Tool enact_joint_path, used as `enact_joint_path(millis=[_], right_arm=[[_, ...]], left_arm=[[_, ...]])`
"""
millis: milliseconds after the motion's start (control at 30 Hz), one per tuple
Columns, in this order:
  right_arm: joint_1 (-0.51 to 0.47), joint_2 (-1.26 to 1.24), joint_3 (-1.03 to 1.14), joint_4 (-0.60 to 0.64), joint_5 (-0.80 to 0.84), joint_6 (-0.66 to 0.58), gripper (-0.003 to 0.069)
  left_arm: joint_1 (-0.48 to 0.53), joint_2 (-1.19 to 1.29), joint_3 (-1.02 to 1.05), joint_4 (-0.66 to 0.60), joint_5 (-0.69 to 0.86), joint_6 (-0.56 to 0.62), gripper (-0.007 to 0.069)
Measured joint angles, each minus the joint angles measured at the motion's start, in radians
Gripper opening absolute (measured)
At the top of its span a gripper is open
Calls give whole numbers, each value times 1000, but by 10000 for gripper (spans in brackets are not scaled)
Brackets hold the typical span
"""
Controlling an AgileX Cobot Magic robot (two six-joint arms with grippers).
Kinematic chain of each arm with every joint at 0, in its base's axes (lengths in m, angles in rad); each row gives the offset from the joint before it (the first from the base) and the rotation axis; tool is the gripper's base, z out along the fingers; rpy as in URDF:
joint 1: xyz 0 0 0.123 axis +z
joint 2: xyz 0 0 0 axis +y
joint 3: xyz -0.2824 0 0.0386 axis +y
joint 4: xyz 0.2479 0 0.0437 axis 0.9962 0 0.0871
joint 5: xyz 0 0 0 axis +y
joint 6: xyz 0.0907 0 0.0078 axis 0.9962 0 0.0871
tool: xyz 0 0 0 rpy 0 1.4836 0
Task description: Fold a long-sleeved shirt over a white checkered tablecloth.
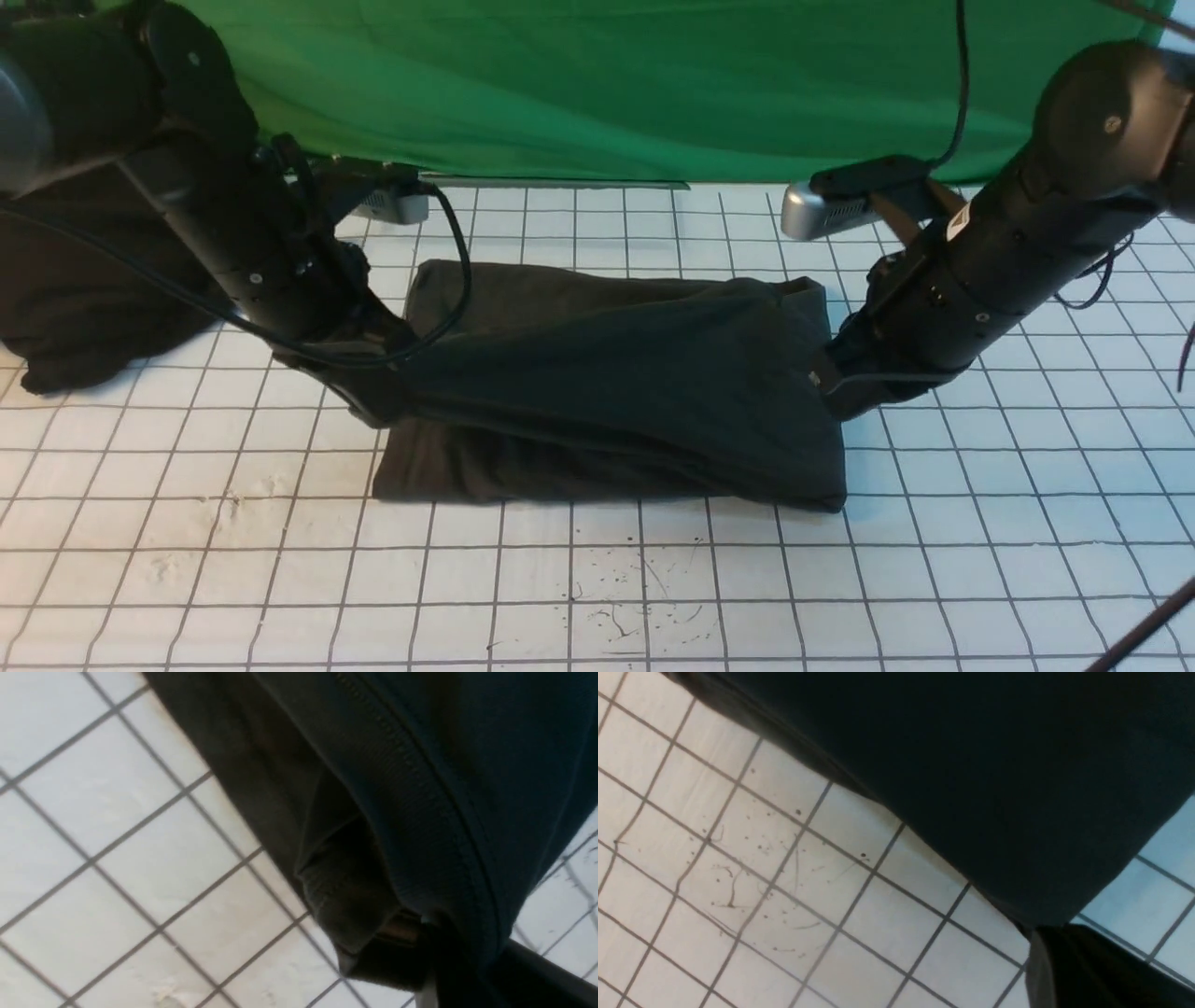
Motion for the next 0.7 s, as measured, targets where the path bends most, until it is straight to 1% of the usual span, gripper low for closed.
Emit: enact_joint_path(millis=[67, 133, 200, 233, 300, 333, 367, 433, 467, 500, 567, 633, 700], right_arm=[[0, 12, 1, 0, 0, 0, -1], [2, 23, 1, 0, -2, 0, -1], [7, 26, 1, 0, -10, 0, -1], [7, 26, 1, 0, -11, 0, -1], [18, 26, 1, 2, -17, 0, -1], [21, 26, 1, 2, -19, 0, -1], [21, 26, 1, 3, -21, 0, -1], [22, 26, 1, 4, -27, 2, -1], [21, 26, 1, 4, -29, 4, -1], [21, 26, 1, 3, -34, 12, -1], [21, 26, 1, 2, -44, 29, -1], [21, 26, 1, 2, -75, 63, 0], [21, 26, 1, 2, -92, 81, 0]], left_arm=[[0, 2, 7, 31, -15, -7, 43], [0, 2, 14, 41, -28, -25, 82], [0, 2, 15, 28, -29, -29, 146], [0, 2, 15, 26, -29, -29, 161], [0, 2, 15, 28, -21, -30, 277], [0, 2, 14, 39, -11, -32, 313], [0, 2, 14, 43, -8, -34, 330], [0, 2, 0, 114, 34, -73, 421], [0, -1, -12, 152, 52, -98, 449], [0, -7, -26, 188, 62, -126, 468], [0, -20, -52, 227, 66, -175, 482], [0, -43, -102, 206, 49, -219, 473], [-5, -51, -116, 167, 30, -221, 453]])
